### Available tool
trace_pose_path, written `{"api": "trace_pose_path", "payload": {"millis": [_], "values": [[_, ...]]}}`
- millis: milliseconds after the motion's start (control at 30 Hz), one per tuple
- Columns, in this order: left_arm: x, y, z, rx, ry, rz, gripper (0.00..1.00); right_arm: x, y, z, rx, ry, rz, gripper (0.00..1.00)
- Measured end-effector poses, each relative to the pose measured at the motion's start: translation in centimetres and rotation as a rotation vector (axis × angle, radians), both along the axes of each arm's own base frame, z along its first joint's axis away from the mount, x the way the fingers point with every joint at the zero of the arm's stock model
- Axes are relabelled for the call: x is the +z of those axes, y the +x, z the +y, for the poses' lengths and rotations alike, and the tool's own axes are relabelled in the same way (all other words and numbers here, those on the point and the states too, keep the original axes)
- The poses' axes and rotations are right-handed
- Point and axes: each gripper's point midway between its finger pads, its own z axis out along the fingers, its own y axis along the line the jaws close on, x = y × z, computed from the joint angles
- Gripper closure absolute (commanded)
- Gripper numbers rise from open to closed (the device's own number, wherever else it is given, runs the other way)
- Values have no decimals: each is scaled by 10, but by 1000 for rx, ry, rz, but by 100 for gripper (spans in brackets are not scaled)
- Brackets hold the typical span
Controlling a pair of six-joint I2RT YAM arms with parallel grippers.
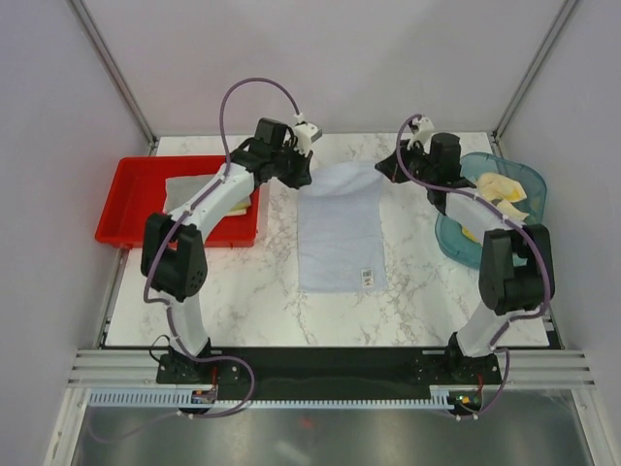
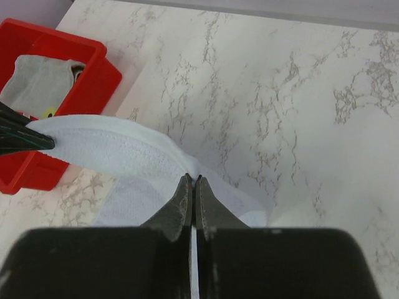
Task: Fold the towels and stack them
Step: Fold the towel
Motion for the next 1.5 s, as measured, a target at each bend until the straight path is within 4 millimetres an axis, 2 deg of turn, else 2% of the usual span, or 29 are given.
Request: {"api": "trace_pose_path", "payload": {"millis": [167, 267, 367, 467, 633, 767, 967, 1200, 1300, 1400, 1467, 1500], "values": [[13, -51, -7, -56, -9, -22, 98, 3, -51, -8, -6, -15, 3, 99], [8, -76, -7, -80, -3, -11, 98, -3, -76, -12, -15, -12, 20, 99], [-7, -94, -5, -92, 7, 14, 98, -15, -103, -13, -22, 1, 53, 98], [-32, -114, -1, -101, 41, 68, 98, -30, -131, -10, -23, 18, 97, 97], [-62, -142, 2, -111, 107, 122, 98, -44, -168, -5, -17, 46, 138, 97], [-65, -154, 3, -108, 123, 123, 98, -50, -183, -8, -31, 60, 153, 97], [-60, -156, 9, -74, 151, 69, 98, -66, -203, -7, -44, 102, 205, 95], [-74, -168, 14, -69, 197, 78, 98, -88, -225, -3, -56, 145, 274, 92], [-79, -173, 14, -75, 208, 82, 88, -92, -233, -3, -64, 163, 290, 92], [-85, -178, 14, -78, 223, 89, 84, -96, -238, -3, -69, 178, 306, 91], [-89, -182, 14, -80, 233, 96, 82, -102, -242, -3, -74, 185, 323, 88], [-90, -184, 14, -82, 235, 99, 76, -104, -245, -3, -77, 189, 332, 85]]}}
